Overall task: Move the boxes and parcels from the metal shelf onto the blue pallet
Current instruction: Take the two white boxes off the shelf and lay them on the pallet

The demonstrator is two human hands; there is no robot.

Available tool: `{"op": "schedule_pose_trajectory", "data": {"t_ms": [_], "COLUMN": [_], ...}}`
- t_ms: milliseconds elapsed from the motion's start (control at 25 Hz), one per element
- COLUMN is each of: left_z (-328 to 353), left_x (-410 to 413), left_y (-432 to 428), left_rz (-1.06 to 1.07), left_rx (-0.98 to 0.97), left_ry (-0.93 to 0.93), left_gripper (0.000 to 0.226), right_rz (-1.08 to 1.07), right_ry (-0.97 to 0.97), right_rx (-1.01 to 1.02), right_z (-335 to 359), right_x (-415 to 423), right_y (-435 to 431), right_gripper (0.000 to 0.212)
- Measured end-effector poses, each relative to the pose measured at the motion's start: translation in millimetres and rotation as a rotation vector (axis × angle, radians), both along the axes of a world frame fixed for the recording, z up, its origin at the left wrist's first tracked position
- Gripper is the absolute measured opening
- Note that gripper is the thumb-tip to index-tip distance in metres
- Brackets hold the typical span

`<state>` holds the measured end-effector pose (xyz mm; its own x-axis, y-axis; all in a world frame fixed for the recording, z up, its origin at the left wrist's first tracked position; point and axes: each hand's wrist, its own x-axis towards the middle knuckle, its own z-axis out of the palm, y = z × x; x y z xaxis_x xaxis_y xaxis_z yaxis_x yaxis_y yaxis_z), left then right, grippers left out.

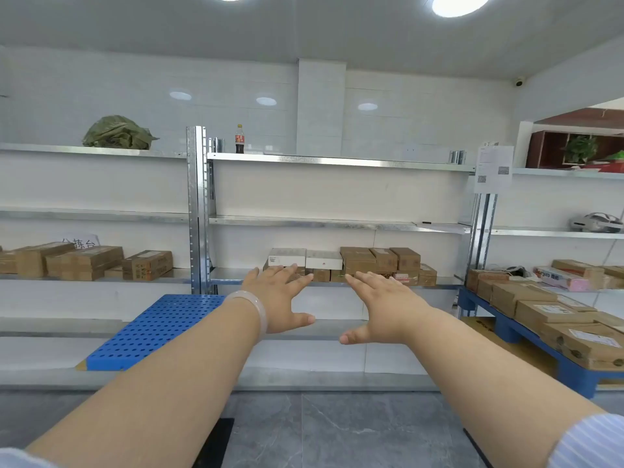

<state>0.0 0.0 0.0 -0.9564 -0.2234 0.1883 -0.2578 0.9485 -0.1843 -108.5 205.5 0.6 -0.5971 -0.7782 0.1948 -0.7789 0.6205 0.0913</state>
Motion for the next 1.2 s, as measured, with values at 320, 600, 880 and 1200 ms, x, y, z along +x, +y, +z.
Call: {"op": "schedule_pose_trajectory", "data": {"t_ms": [320,600,880,1200], "left_z": [-15,-31,-31,-69], "left_x": [-29,-97,-187,-303], "left_y": [-43,-123,-230,-314], "left_rz": [0.028,-0.010,-0.059,-0.067], "left_rx": [-0.032,-0.026,0.007,0.048], "left_ry": [-0.041,-0.032,-0.007,-0.013], "left_gripper": [0.082,0.082,0.081,0.080], "right_rz": [0.028,0.003,-0.020,-0.068], "right_ry": [-0.009,-0.017,-0.024,-0.104], "right_rx": [0.023,0.007,-0.025,0.016], "right_z": [-22,-31,-34,-63], "right_x": [-34,-98,-174,-287], "right_y": [-44,-125,-234,-312], "right_gripper": [0.116,0.114,0.110,0.108]}}
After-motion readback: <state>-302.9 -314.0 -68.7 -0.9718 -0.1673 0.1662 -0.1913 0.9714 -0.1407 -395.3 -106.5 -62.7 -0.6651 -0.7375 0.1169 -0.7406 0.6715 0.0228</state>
